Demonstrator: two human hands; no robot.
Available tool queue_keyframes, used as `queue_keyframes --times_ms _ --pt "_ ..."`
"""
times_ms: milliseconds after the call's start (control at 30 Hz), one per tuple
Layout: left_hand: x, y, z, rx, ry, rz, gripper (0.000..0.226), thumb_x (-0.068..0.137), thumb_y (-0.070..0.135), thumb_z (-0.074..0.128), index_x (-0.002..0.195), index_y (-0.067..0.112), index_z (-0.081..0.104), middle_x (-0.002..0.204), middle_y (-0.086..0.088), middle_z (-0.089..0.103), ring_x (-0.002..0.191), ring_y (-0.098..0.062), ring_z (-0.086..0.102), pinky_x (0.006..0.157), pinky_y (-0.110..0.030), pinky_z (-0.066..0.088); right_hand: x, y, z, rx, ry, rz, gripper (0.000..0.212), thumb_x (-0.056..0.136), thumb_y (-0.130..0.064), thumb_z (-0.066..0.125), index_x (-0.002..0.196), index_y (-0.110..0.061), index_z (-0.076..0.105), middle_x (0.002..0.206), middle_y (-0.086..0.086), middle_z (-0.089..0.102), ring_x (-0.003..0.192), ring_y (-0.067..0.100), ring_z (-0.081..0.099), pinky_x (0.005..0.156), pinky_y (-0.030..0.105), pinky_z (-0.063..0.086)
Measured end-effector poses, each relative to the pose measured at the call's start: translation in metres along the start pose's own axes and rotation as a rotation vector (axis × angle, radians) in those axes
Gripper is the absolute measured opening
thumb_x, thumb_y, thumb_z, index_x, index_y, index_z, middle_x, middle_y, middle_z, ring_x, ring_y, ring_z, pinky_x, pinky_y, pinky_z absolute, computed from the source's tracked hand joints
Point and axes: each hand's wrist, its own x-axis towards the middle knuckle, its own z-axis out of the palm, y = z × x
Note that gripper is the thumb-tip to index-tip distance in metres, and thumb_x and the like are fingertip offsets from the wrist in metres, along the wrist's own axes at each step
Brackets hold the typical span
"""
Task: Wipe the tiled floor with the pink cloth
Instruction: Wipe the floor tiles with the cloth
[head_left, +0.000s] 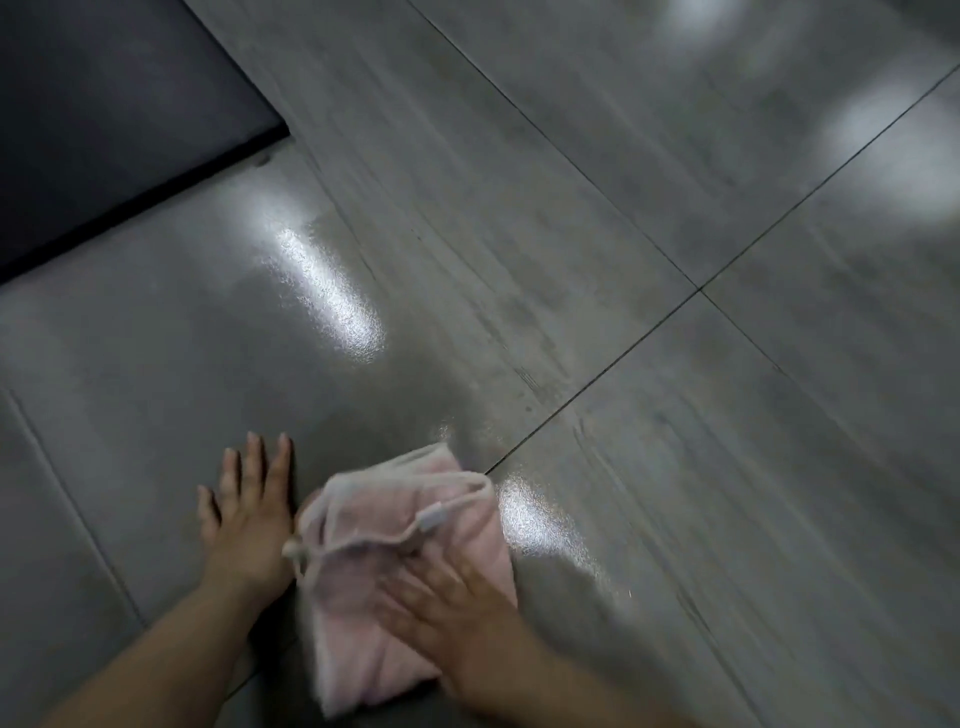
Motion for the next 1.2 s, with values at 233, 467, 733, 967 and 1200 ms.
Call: queue_keyframes --times_ms 233,467,733,967,1200 --pt "-0.002 -0.001 -0.005 -0.02 0.006 0.02 0.065 0.091 0.039 0.038 0.143 0.023 0.003 0.155 -0.004 -0.007 0.143 -0.022 -0.012 0.114 -0.041 -0.008 -0.084 0.173 -0.014 0.207 0.198 0.613 0.071 0.065 -0.022 0.033 0.135 -0.014 0.04 0.139 0.019 0.04 0.126 0.047 0.039 0.112 0.042 0.018" --pt "-0.012 0.021 -0.004 -0.031 0.024 0.107 0.058 0.092 0.035 0.041 0.142 0.019 0.017 0.155 -0.008 0.007 0.143 -0.026 0.001 0.115 -0.042 0.002 -0.031 0.065 -0.001 0.245 0.215 0.697 0.069 0.059 -0.022 0.031 0.125 -0.01 0.047 0.136 0.012 0.047 0.125 0.029 0.034 0.111 0.036 0.01" --pt "-0.027 0.077 0.003 0.026 -0.016 0.445 0.083 0.068 0.052 0.011 0.134 0.01 0.039 0.146 -0.015 0.034 0.137 -0.035 0.027 0.108 -0.053 0.024 -0.077 0.081 -0.008 0.182 0.08 0.445 0.075 0.044 -0.021 0.073 0.115 -0.021 0.05 0.115 0.001 0.068 0.115 0.02 0.052 0.106 0.03 0.032" --pt "-0.055 0.157 -0.004 0.092 -0.191 0.679 0.064 0.084 0.044 0.014 0.138 0.016 0.031 0.15 -0.004 0.029 0.142 -0.021 0.017 0.115 -0.043 0.01 -0.132 0.073 -0.081 0.419 0.137 0.783 0.048 0.037 -0.018 0.085 0.084 -0.019 0.077 0.092 -0.003 0.075 0.081 0.011 0.072 0.065 0.019 0.054" --pt "-0.108 0.226 -0.033 0.053 -0.276 0.893 0.055 0.09 0.039 0.016 0.141 0.021 0.021 0.153 0.002 0.02 0.143 -0.014 0.008 0.116 -0.035 0.0 -0.248 0.047 -0.165 0.752 0.526 1.576 0.061 0.065 -0.032 0.036 0.111 -0.008 0.067 0.116 0.012 0.067 0.099 0.013 0.06 0.071 0.002 0.033"
